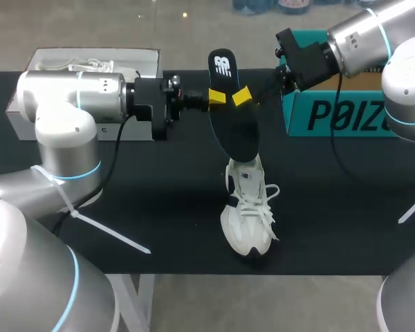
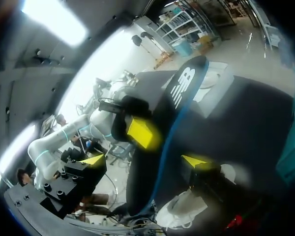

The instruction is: Take the shoe out of the shoebox, open the shoe tongue, remove and reinsert the insole, then place the shoe into the shoebox

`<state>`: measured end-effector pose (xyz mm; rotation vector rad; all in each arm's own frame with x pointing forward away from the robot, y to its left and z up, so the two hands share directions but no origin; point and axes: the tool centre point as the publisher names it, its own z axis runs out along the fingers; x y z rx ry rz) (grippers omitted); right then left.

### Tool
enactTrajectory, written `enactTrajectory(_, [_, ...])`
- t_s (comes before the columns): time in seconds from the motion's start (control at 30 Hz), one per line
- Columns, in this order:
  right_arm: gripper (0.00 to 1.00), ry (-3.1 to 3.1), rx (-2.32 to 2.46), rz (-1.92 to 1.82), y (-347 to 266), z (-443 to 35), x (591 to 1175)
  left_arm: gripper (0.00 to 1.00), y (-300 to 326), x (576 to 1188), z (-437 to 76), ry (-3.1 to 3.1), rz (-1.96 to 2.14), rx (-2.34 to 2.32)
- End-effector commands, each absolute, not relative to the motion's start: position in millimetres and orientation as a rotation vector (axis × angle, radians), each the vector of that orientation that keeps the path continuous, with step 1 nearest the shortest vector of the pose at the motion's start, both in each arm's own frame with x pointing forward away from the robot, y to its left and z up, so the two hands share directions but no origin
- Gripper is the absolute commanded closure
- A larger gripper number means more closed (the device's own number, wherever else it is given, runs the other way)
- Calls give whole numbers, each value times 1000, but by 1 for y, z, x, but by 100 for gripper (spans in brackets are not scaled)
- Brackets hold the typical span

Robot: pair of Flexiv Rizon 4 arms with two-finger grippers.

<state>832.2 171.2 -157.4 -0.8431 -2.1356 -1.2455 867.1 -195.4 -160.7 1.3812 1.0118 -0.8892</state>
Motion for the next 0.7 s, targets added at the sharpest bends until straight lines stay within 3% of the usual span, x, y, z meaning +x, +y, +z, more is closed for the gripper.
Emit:
enactTrajectory(0.03, [15,-2135,-850,-1248,167,-158,831,100,-196,867,-161,1011,-886,1380])
enactTrajectory(0.07, [19,-2135,-851,-1248,166,-158,830,100,-196,867,-161,1011,-886,1380])
enactTrajectory(0.1, [33,-2135,-852,-1247,166,-158,829,100,-196,867,-161,1011,-886,1380])
enactTrajectory(0.13, [60,-2134,-851,-1246,166,-159,828,100,-196,867,-161,1011,-886,1380])
enactTrajectory(0.2, [72,-2134,-849,-1243,167,-160,826,100,-196,867,-161,1011,-886,1380])
enactTrajectory(0.53, [67,-2131,-847,-1231,173,-163,823,100,-196,867,-161,1011,-886,1380])
enactTrajectory(0.67, [83,-2134,-841,-1228,175,-162,824,100,-196,867,-161,1011,-886,1380])
enactTrajectory(0.7, [83,-2135,-841,-1227,175,-162,824,100,-196,867,-161,1011,-886,1380])
